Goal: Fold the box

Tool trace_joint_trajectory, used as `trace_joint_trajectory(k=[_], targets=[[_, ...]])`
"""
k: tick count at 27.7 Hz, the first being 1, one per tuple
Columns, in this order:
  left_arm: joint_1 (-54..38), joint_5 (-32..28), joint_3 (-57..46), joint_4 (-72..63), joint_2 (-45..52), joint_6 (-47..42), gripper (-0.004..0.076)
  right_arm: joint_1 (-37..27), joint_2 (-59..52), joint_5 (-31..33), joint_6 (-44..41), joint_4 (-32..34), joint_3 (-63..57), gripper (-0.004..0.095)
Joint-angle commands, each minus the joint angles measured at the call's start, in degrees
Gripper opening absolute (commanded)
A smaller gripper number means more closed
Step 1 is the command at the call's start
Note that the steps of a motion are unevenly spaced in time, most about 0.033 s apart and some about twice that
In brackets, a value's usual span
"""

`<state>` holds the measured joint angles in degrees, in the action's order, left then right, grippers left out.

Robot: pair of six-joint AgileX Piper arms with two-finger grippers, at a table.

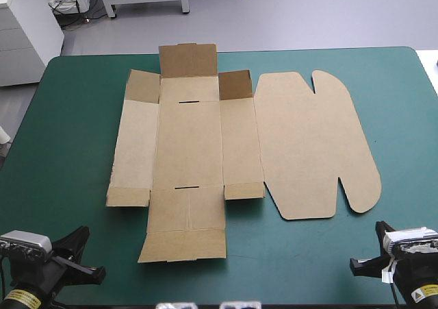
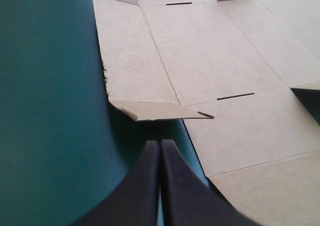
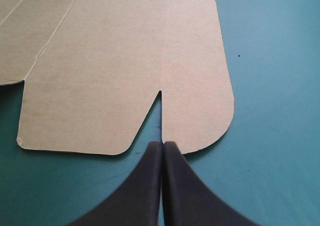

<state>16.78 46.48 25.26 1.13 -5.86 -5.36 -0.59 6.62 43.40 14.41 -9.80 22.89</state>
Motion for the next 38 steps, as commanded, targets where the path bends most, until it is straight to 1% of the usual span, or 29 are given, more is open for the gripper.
trace_joint_trajectory(k=[1, 25, 29, 32, 33, 34, 35, 36, 37, 38], targets=[[-0.11, -4.28, 1.34, -0.39, -0.8, -0.32, -0.001, 0.15, 0.7, -3.71, 0.04, -0.1, 1.33, -0.0013], [-0.11, -4.28, 1.34, 0.93, -0.8, 0.56, -0.0009, 0.15, 0.7, -3.71, 0.04, -0.1, 1.33, -0.0013], [-0.11, -6.05, 1.34, 3.0, -0.8, 1.4, -0.001, 0.15, 0.7, -3.71, 0.04, -0.1, 1.33, -0.0013], [-0.11, -10.62, 1.34, 3.83, -0.8, 1.4, -0.001, 0.15, 0.7, -3.71, 0.04, -0.1, 1.33, -0.0013], [-0.11, -12.94, 1.34, 4.74, -1.2, 1.4, -0.001, 0.15, 0.7, -3.71, 0.04, -0.1, 1.33, -0.0013], [-0.11, -12.49, 1.88, 5.22, -1.69, 1.4, -0.001, 0.15, 0.7, -3.71, 0.04, -0.1, 1.33, -0.0013], [-0.11, -10.64, 3.45, 5.5, -4.06, 1.4, -0.001, 0.15, 0.7, -3.71, 0.04, -0.1, 1.33, -0.0013], [-0.11, -10.01, 4.23, 5.5, -5.71, 1.27, -0.001, 0.15, 0.7, -3.71, 0.04, -0.1, 1.33, -0.0013], [-0.11, -9.1, 6.76, 5.5, -9.68, 1.09, -0.001, 0.15, 0.7, -3.71, 0.04, -0.1, 1.33, -0.0013], [-0.11, -9.1, 7.93, 5.5, -11.41, 1.09, -0.001, 0.15, 0.7, -3.71, 0.04, -0.1, 1.33, -0.0013]])
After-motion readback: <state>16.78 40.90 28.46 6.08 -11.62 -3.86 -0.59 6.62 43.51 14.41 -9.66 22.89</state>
